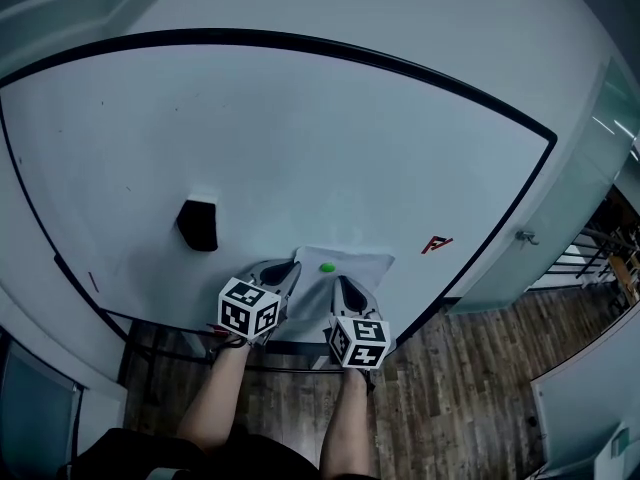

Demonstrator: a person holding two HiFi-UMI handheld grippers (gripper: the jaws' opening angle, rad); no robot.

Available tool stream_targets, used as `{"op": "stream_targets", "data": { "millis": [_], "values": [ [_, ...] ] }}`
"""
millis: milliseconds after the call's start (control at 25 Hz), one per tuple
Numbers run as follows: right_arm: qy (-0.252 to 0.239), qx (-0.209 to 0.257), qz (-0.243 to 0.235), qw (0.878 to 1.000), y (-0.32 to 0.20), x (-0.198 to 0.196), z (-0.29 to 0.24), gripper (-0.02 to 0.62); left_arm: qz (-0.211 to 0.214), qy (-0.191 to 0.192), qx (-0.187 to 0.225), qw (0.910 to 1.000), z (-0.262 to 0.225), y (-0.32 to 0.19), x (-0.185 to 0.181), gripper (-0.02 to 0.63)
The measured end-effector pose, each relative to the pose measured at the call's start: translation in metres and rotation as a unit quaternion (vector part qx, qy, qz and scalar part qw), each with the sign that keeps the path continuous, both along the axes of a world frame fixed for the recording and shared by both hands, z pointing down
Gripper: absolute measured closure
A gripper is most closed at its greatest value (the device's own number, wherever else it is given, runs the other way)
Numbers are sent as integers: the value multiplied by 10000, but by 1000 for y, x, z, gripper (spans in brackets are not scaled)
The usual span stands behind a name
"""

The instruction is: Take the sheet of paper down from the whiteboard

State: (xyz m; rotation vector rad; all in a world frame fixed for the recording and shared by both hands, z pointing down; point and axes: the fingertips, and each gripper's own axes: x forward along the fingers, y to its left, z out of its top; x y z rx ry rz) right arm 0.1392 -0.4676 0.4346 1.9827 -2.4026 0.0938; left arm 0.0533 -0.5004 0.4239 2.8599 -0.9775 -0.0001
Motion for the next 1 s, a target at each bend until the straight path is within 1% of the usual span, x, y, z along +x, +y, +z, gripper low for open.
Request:
{"op": "stream_targets", "data": {
  "millis": [240,280,320,360,560,720,920,1000],
  "values": [
    [-241,110,111,9996,-8,-11,-8,563,266,65,-29,9996,-1,1,0,584],
    [-268,101,98,9995,-10,-13,-7,544,303,79,-37,9995,-1,1,0,584],
    [-280,89,81,9995,-12,-16,-6,486,329,88,-43,9994,-1,1,0,584],
    [-269,88,83,9996,-14,-18,-6,451,343,92,-41,9994,-1,1,1,584],
    [0,195,440,9988,-20,-23,-9,449,376,129,-14,9992,-1,1,0,584],
    [35,197,651,9977,-22,-20,-9,452,387,111,10,9992,-2,1,1,584],
    [44,210,709,9973,-22,-22,-10,460,385,140,12,9992,-2,1,1,584],
    [140,201,744,9969,-22,-23,-10,462,381,164,10,9991,-2,1,0,584]
  ]
}}
